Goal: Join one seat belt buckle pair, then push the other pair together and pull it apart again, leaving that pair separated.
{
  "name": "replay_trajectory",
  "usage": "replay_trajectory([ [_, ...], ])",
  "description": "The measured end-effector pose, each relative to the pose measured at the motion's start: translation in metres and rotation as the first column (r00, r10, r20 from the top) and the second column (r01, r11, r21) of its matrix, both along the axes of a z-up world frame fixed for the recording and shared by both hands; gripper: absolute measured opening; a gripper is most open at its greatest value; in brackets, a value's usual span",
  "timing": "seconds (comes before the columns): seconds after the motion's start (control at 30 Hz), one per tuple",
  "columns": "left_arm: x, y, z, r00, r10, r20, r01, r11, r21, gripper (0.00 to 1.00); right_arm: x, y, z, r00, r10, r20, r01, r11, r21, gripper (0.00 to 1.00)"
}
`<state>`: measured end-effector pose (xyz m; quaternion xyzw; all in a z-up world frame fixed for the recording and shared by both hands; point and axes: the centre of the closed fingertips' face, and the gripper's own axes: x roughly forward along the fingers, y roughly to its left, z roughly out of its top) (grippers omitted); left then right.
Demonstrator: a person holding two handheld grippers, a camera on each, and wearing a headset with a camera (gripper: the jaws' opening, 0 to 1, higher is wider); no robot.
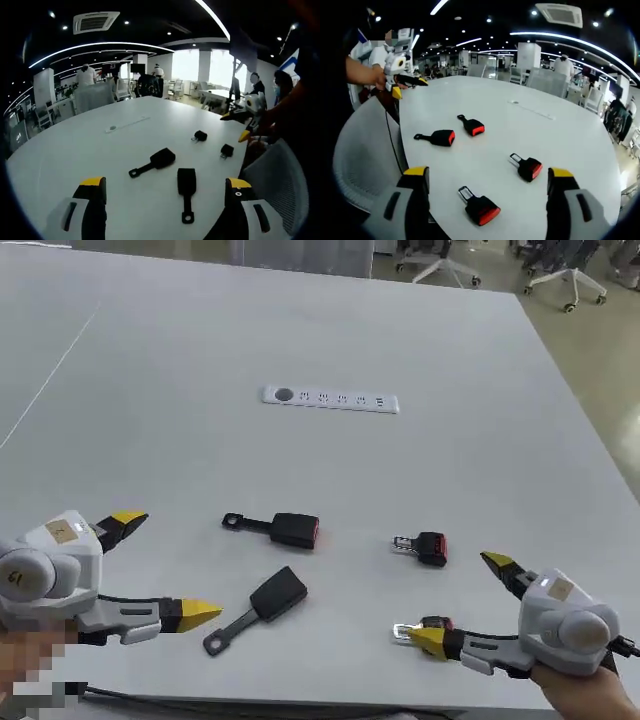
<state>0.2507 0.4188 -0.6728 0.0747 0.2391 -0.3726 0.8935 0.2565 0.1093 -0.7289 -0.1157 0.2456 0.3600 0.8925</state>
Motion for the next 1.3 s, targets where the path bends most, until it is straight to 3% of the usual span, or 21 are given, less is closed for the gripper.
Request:
replay_trajectory([
  [1.3,-0.0062,-0.0018,0.0014,1.0,-0.004,-0.001,0.004,1.0,0.004,1.0,-0.0061,0.0016,0.0004,1.0,0.013,-0.006,-0.013,1.0,0.003,0.99],
])
